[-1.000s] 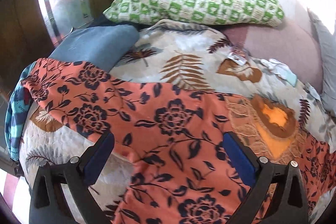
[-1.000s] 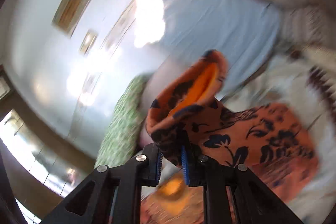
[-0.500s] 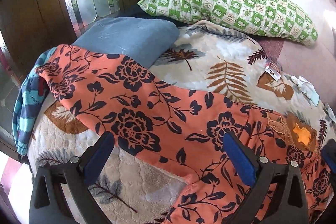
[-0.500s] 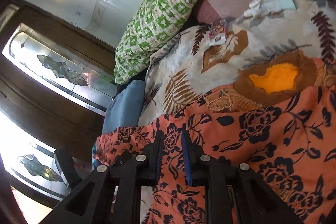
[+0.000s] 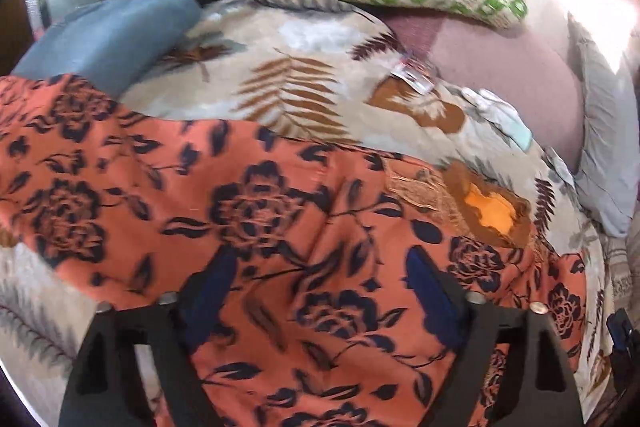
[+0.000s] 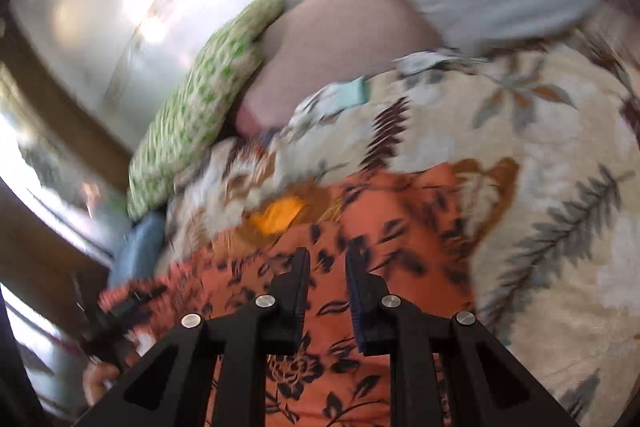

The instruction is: Fold small clothes

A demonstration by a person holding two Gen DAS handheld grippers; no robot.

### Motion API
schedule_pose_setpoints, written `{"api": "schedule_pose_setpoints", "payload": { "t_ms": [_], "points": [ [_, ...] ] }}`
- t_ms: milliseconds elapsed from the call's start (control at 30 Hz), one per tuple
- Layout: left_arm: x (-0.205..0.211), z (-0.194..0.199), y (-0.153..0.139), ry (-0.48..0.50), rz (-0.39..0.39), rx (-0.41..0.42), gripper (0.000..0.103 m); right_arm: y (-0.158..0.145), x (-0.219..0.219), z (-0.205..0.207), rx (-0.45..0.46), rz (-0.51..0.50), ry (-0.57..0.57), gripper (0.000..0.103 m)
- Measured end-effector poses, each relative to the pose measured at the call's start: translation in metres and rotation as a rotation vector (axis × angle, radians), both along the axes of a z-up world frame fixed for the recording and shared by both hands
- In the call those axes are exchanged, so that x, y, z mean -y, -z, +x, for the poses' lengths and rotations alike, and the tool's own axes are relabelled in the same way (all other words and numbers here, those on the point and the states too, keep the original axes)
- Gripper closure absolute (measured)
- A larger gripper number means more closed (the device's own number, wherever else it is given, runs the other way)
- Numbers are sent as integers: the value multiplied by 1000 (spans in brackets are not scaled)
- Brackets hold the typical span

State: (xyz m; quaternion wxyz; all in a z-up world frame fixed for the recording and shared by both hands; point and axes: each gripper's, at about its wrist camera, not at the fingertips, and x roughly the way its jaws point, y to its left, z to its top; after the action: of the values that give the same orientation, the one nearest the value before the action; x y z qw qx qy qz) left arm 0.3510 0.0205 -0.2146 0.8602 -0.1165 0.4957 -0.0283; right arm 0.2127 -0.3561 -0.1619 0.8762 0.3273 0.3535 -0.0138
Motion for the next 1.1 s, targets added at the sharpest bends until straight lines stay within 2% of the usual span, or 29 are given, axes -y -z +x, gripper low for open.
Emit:
{"api": "schedule_pose_setpoints", "payload": {
  "t_ms": [33, 100, 133, 200, 233, 267, 333, 367, 500, 533, 567, 600, 633, 667, 733, 767, 800, 833, 867, 900, 933, 967, 1100],
  "points": [
    [7, 4, 4, 11, 14, -3, 23, 5, 17, -5, 22, 47, 33, 83],
    [18, 12, 16, 9, 94, -37, 28, 14, 40, -11, 39, 114, 73, 83],
    [19, 14, 22, 3, 115, -59, 42, 20, 46, -10, 33, 142, 76, 83],
    [16, 15, 29, -21, 128, -84, 60, 30, 52, -2, 4, 180, 56, 83],
    [11, 15, 26, -30, 120, -74, 75, 35, 53, 1, -6, 196, 52, 83],
    [5, 15, 22, -35, 83, -69, 96, 40, 54, 4, -21, 213, 46, 83],
    [-16, 15, 15, -59, -33, -73, 98, 47, 54, 8, -43, 241, 35, 83],
    [-26, 14, 12, -79, -61, -66, 98, 48, 51, 10, -42, 245, 32, 83],
    [-36, 9, 0, -106, -49, -27, 96, 44, 41, 12, -31, 203, 8, 83],
    [-34, 9, 0, -93, -70, -30, 87, 42, 39, 12, -29, 184, 4, 83],
    [-31, 10, 2, -79, -87, -39, 65, 41, 37, 12, -29, 169, 2, 83],
    [-27, 11, 5, -68, -91, -52, 51, 40, 36, 12, -29, 162, 2, 83],
    [-24, 12, 7, -64, -79, -64, 33, 40, 36, 12, -29, 165, 3, 83],
    [-18, 11, 9, -58, -68, -67, 33, 42, 36, 11, -31, 175, 5, 83],
    [-4, 14, 18, 3, -41, -89, 33, 45, 36, 11, -39, 188, 8, 83],
    [5, 13, 22, 36, -9, -103, 37, 46, 36, 12, -45, 185, 10, 83],
    [12, 13, 26, 56, 40, -112, 43, 46, 36, 12, -49, 178, 14, 83],
    [17, 11, 29, 66, 82, -113, 63, 46, 37, 12, -51, 170, 20, 83],
    [21, 9, 31, 69, 110, -106, 73, 47, 37, 12, -52, 166, 24, 83],
    [21, 8, 30, 69, 115, -94, 77, 47, 38, 12, -52, 165, 27, 83],
    [21, 6, 29, 69, 106, -89, 87, 47, 38, 12, -52, 164, 30, 83],
    [19, 6, 29, 66, 100, -85, 93, 48, 38, 13, -52, 162, 34, 83],
    [13, 1, 24, 48, 52, -61, 97, 48, 40, 13, -56, 143, 57, 83]
  ]
}}
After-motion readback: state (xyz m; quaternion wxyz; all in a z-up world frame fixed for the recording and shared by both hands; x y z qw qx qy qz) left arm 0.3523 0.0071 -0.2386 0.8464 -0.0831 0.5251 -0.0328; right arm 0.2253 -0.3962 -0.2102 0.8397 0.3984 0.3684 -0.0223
